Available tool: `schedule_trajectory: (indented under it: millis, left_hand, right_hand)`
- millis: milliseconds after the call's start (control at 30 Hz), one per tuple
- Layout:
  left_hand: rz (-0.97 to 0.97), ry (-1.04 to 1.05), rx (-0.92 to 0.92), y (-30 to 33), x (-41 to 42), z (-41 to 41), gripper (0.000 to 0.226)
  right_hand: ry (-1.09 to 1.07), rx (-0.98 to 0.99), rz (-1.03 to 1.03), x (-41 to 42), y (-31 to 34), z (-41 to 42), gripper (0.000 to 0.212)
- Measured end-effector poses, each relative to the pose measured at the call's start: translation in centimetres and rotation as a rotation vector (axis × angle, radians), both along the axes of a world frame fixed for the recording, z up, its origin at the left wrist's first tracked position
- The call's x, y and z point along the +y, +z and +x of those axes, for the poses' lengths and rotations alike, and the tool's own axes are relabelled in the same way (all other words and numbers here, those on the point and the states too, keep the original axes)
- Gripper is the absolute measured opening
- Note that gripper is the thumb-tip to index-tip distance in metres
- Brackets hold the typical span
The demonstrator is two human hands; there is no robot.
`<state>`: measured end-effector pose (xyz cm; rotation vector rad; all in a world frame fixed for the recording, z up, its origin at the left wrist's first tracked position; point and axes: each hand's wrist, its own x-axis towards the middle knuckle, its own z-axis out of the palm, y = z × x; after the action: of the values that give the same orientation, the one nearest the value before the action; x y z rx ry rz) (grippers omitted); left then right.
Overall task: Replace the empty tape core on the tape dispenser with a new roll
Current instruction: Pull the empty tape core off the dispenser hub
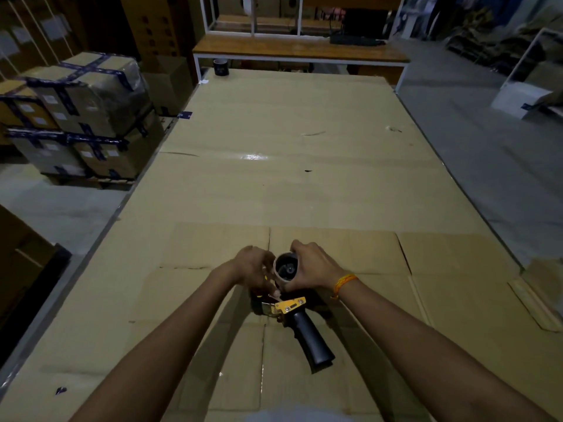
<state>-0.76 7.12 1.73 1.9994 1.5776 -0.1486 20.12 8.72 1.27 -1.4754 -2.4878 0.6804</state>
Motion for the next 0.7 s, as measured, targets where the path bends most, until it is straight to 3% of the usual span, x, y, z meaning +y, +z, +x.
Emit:
schedule_trajectory:
  millis: [67, 267, 433, 700]
  left_hand:
    - [0.142, -0.015, 0.071, -0.9, -0.3, 1.0, 0.074]
    - [0.276, -0.035, 0.081, -3.2, -1.3, 1.2, 0.049]
    - [0.303, -0.084, 0.121, -3.6, -1.5, 1.2, 0.069]
    - [0.343, -0.086, 0.106, -4.1, -1.9, 1.4, 0.070]
  right_hand:
    - [-0.001, 0.004, -0.006, 0.1, 0.1, -0.1, 0.077]
    - [-0.013, -0.008, -0.023, -0.3, -0.4, 0.5, 0.087]
    - [-0.007, 0.021, -0.087, -0.3, -0.5, 0.4, 0.081]
    - [-0.007, 0.083, -0.151, -0.5, -0.3, 0.9, 0.076]
